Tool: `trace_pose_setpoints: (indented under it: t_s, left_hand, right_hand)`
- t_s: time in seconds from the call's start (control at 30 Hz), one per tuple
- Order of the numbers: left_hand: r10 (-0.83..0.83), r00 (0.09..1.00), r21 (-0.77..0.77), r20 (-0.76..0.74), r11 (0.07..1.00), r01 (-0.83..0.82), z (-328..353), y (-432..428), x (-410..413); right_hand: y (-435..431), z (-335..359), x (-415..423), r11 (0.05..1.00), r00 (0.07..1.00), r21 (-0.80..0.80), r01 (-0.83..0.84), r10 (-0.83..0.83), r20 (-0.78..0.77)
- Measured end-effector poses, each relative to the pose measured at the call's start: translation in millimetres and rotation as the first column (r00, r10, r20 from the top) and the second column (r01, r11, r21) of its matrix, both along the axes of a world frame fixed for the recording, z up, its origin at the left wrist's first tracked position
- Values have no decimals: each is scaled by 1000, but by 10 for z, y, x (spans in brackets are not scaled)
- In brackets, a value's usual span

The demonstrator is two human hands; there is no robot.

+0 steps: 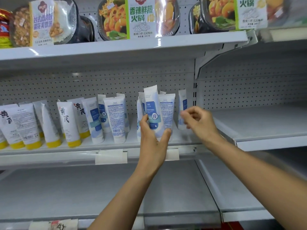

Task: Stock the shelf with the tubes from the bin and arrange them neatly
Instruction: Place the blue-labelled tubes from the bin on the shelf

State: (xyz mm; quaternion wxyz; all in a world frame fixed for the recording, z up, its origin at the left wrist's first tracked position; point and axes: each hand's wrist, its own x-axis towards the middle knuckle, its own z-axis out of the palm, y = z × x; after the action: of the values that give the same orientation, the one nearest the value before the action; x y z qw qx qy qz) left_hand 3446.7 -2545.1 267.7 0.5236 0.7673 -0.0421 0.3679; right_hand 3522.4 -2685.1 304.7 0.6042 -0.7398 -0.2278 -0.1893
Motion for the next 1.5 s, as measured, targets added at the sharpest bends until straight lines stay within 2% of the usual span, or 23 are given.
trace_pose_setpoints:
  t_s: [0.1,0.2,0.37,0.5,0.57,0.8,1.27,1.37,1.43,1.5]
  left_hand:
    - [-4,1000,20,17,1000,4,1,-108,0]
    - [4,1000,22,21,1000,-5,8,-209,10]
    - [5,1000,86,-11,996,-4,30,-290,-40]
    - [120,990,309,-79,947,-90,26,-127,-65]
    - [169,980,361,-105,925,-121,7,-31,-65]
    - [185,973,377,-141,918,-120,-21,97,-61]
    - [148,974,407,-171,911,-67,27,145,-66]
    - [162,973,411,-164,908,-82,17,178,-207]
    - [179,970,398,-163,912,-101,-17,201,-334]
    - [185,968,373,-171,921,-110,-86,213,-508]
  right_hand:
    - [15,41,-315,958,962,-99,-268,261,-77]
    - [40,39,-373,939,946,-130,-319,306,-110]
    - [-44,69,-352,949,963,-172,-265,251,-99]
    - [-188,110,-205,977,989,-159,-139,129,-76]
    - [-252,109,-90,983,991,-163,-89,72,-111]
    - [-275,-42,189,964,972,-241,-115,59,-226]
    - [-238,-94,253,938,971,-333,-96,14,-240]
    - [-285,-122,93,945,982,-325,26,-86,-170]
    - [-327,-158,-101,944,979,-287,163,-190,-68]
    - [-338,-234,-359,921,974,-316,226,-223,48]
